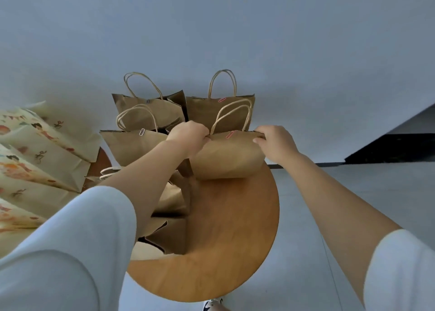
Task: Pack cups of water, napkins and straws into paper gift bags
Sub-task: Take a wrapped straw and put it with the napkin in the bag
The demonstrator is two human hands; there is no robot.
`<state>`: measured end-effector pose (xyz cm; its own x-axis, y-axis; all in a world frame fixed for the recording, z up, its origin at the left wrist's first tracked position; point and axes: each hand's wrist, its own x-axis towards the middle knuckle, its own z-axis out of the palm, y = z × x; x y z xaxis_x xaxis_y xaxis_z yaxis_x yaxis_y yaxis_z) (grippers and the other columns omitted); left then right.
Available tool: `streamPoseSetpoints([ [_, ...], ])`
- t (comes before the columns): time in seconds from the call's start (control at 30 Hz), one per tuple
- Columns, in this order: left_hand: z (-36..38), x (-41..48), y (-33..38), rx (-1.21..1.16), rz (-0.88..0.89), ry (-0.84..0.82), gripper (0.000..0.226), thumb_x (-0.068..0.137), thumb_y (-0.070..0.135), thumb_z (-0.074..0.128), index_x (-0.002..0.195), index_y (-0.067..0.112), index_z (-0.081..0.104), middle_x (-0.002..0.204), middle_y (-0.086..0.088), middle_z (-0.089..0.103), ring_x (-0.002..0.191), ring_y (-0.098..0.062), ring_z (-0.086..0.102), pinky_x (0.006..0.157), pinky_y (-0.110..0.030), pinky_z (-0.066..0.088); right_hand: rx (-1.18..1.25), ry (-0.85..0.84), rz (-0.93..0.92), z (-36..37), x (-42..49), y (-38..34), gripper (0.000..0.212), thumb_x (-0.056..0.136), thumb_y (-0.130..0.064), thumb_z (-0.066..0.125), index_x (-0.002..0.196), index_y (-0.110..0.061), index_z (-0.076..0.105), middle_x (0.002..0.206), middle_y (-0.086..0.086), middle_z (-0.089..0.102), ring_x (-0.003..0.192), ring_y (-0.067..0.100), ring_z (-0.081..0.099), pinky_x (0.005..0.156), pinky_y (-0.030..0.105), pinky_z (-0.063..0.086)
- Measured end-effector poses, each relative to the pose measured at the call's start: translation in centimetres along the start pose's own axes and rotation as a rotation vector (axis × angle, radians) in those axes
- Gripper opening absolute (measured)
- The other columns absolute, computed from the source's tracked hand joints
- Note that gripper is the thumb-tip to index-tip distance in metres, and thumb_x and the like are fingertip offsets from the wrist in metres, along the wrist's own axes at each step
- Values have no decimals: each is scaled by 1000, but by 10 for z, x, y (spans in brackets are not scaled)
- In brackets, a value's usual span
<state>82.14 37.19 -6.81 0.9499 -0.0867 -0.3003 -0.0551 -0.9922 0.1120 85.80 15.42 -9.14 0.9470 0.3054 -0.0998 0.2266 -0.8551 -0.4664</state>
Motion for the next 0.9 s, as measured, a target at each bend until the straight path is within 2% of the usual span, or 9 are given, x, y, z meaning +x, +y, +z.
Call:
streamPoseSetpoints([
  [0.17, 14, 20, -17, -11, -111, -9, 29, 100, 22, 39, 114, 13, 64, 103, -7, 66, 94, -26, 61, 80, -36, 52, -69, -41, -49, 24, 32, -4, 24, 95, -7, 43, 106, -6, 65, 95, 15, 65, 92, 34, 57, 75, 37, 46],
  [0.37, 42, 23, -20, 0, -141, 34, 25, 97, 8, 44, 115, 12, 60, 104, -7, 61, 99, -26, 58, 79, -33, 47, -154, 112, 24, 62, 22, -6, 34, 95, -2, 42, 124, -8, 59, 110, 15, 65, 101, 31, 59, 84, 34, 47],
  [0.43, 45, 22, -19, -10, -130, 70, 27, 94, 3, 46, 117, 11, 59, 108, -9, 61, 104, -27, 56, 89, -34, 44, -166, 151, 16, 63, 18, -9, 31, 93, 0, 47, 120, -3, 61, 106, 18, 66, 98, 35, 61, 83, 36, 48],
  [0.5, 47, 16, -19, -16, -109, 102, 33, 92, -1, 45, 122, 9, 56, 119, -11, 59, 117, -27, 50, 107, -33, 31, -163, 212, -42, 64, 15, -11, 26, 85, 6, 59, 110, 6, 64, 98, 24, 67, 92, 42, 63, 82, 44, 51],
  [0.57, 46, 7, -20, -29, -91, 136, 42, 93, -1, 45, 134, 8, 47, 139, -12, 48, 137, -27, 33, 116, -34, 15, -156, 247, -47, 67, 9, -15, 32, 83, 7, 61, 114, 9, 60, 111, 27, 64, 106, 44, 60, 92, 49, 47],
  [0.67, 36, -14, -22, -101, -96, 210, 48, 96, 0, 38, 143, 8, 36, 151, -8, 33, 146, -25, 9, 118, -35, 5, -119, 217, -6, 64, -6, -33, 39, 93, 1, 50, 132, 4, 48, 137, 21, 49, 132, 34, 41, 110, 41, 32],
  [0.73, 27, -31, -25, -155, -112, 231, 48, 95, 1, 37, 143, 8, 37, 152, -6, 32, 147, -24, 6, 118, -35, 5, -93, 251, -26, 62, -22, -47, 37, 95, -3, 48, 132, 2, 49, 135, 18, 51, 130, 31, 44, 107, 37, 35],
  [0.83, 14, -66, -33, -185, -129, 220, 48, 94, 4, 37, 142, 10, 38, 151, -5, 34, 147, -21, 7, 118, -34, 5, -66, 270, -99, 57, -49, -80, 30, 95, -11, 50, 122, 1, 57, 120, 16, 62, 113, 30, 57, 93, 34, 46],
  [0.9, 7, -97, -44, -197, -139, 220, 48, 95, 7, 38, 142, 11, 39, 151, -4, 35, 147, -20, 9, 118, -33, 5, -92, 243, -149, 55, -70, -107, 28, 97, -13, 48, 117, 1, 60, 113, 16, 64, 107, 30, 59, 89, 34, 47],
])
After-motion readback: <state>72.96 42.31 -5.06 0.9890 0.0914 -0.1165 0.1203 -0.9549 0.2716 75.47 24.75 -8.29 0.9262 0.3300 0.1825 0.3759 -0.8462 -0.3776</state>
